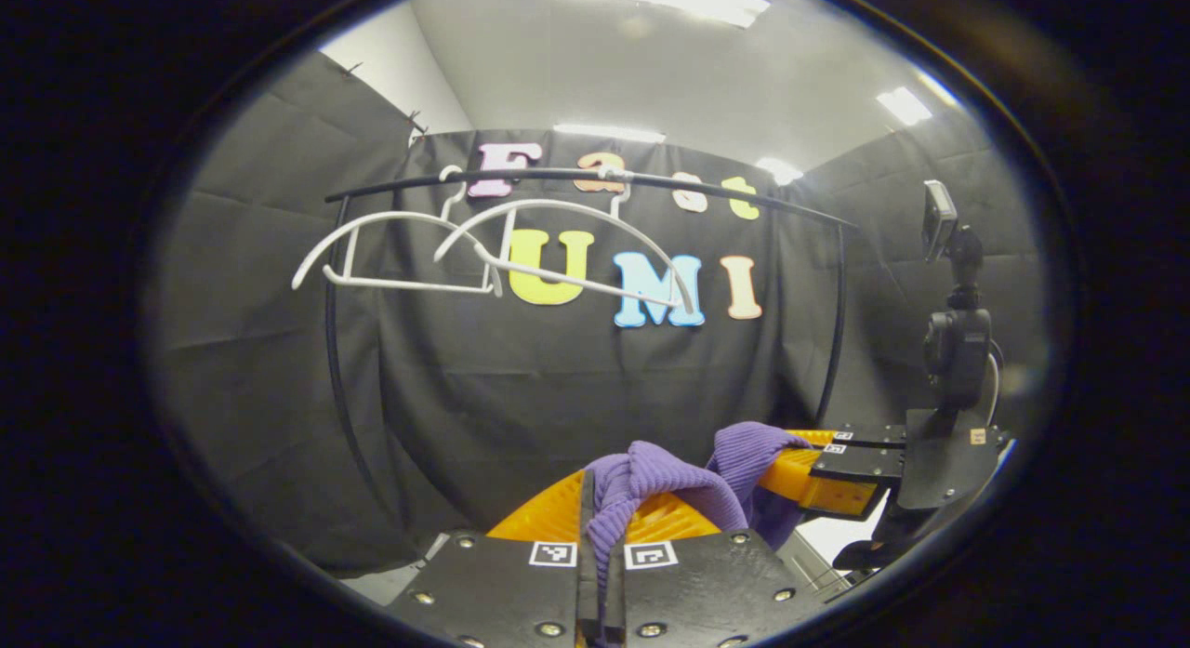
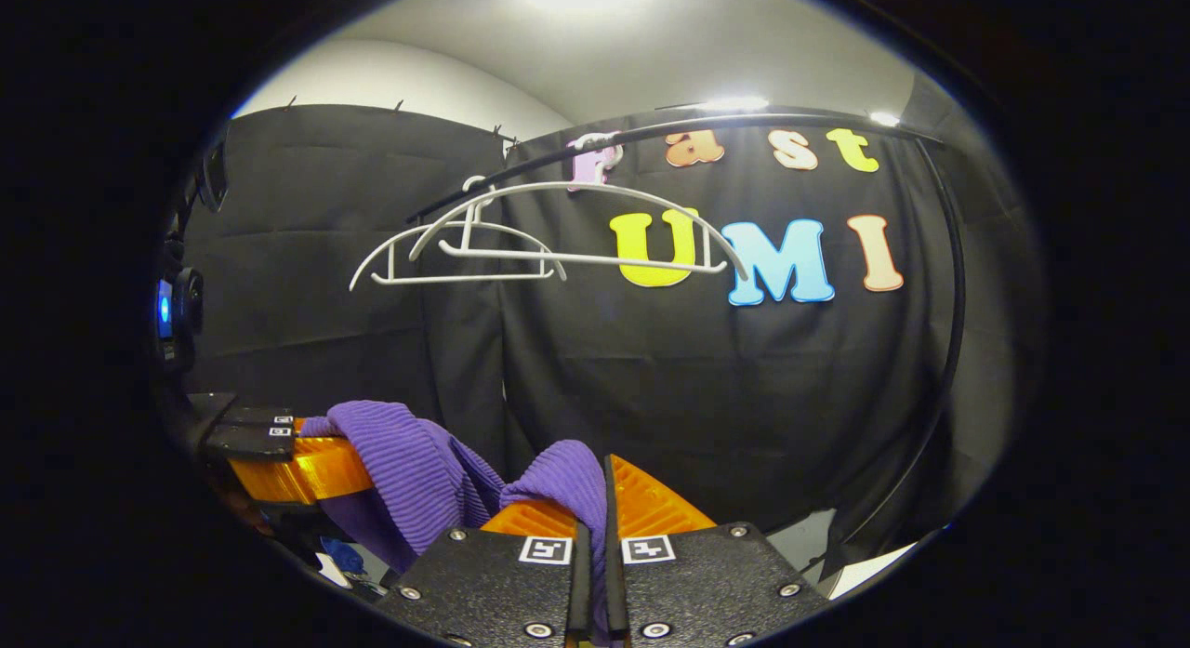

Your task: Grasp the clothes on the hanger with both hands and then place them into the laundry hamper below.

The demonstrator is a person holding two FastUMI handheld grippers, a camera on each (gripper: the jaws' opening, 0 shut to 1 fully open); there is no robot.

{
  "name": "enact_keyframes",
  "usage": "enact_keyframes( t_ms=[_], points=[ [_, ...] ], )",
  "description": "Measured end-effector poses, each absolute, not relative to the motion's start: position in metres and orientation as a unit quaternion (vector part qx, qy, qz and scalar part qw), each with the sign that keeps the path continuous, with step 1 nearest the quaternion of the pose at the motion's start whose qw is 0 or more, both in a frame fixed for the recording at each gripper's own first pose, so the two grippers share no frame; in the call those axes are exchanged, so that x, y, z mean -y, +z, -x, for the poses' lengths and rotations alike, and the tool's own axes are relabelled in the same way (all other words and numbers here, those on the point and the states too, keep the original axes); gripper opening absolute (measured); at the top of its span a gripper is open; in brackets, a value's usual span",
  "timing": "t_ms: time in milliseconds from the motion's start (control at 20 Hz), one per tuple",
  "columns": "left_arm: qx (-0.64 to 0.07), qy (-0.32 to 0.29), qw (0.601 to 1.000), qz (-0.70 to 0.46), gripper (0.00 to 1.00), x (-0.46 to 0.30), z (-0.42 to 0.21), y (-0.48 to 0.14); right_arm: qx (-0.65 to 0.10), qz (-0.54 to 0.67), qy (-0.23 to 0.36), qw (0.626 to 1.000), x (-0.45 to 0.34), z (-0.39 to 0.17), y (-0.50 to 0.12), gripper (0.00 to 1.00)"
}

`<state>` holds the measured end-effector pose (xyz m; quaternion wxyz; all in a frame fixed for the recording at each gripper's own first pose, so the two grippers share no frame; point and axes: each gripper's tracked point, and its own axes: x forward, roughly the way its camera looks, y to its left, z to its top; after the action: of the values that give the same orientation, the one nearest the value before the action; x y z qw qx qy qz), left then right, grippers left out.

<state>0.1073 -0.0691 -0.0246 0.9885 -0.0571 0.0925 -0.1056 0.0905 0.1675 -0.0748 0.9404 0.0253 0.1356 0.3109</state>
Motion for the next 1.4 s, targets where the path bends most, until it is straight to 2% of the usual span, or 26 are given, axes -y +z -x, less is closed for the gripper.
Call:
enact_keyframes(
  t_ms=[50, 100, 150, 200, 450, 500, 550, 600, 850, 1050, 1150, 1300, 1400],
  points=[
    [-0.101, -0.107, 0.987, 0.059, 0.04, 0.069, -0.106, -0.036, -0.144, -0.025, 0.312, 0.939, -0.169, -0.085, -0.084, 0.05],
    [-0.109, -0.105, 0.987, 0.06, 0.08, 0.069, -0.107, -0.047, -0.152, -0.024, 0.313, 0.937, -0.171, -0.082, -0.091, 0.05],
    [-0.118, -0.103, 0.986, 0.059, 0.08, 0.067, -0.108, -0.058, -0.163, -0.019, 0.312, 0.936, -0.172, -0.078, -0.1, 0.05],
    [-0.128, -0.101, 0.985, 0.058, 0.04, 0.065, -0.106, -0.069, -0.17, -0.013, 0.309, 0.936, -0.172, -0.075, -0.109, 0.07],
    [-0.189, -0.09, 0.976, 0.066, 0.05, 0.063, -0.099, -0.132, -0.23, 0.01, 0.289, 0.929, -0.164, -0.058, -0.173, 0.07],
    [-0.203, -0.085, 0.973, 0.071, 0.09, 0.06, -0.093, -0.148, -0.242, 0.017, 0.287, 0.927, -0.164, -0.055, -0.186, 0.07],
    [-0.214, -0.078, 0.971, 0.073, 0.09, 0.056, -0.091, -0.162, -0.254, 0.026, 0.286, 0.924, -0.164, -0.052, -0.199, 0.07],
    [-0.226, -0.07, 0.969, 0.074, 0.04, 0.05, -0.091, -0.177, -0.264, 0.034, 0.283, 0.922, -0.162, -0.049, -0.209, 0.07],
    [-0.283, -0.04, 0.956, 0.066, 0.07, 0.043, -0.091, -0.226, -0.311, 0.066, 0.288, 0.904, -0.159, -0.026, -0.254, 0.13],
    [-0.336, -0.028, 0.94, 0.055, 0.1, 0.031, -0.069, -0.265, -0.336, 0.085, 0.283, 0.894, -0.151, -0.004, -0.285, 0.29],
    [-0.368, -0.026, 0.929, 0.045, 0.12, 0.028, -0.057, -0.282, -0.358, 0.091, 0.286, 0.884, -0.15, 0.005, -0.299, 0.47],
    [-0.383, -0.024, 0.922, 0.042, 0.57, 0.03, -0.041, -0.3, -0.368, 0.085, 0.291, 0.879, -0.152, 0.005, -0.298, 0.82],
    [-0.374, -0.023, 0.926, 0.041, 0.87, 0.027, -0.038, -0.294, -0.361, 0.094, 0.289, 0.882, -0.15, 0.003, -0.294, 0.89]
  ],
)
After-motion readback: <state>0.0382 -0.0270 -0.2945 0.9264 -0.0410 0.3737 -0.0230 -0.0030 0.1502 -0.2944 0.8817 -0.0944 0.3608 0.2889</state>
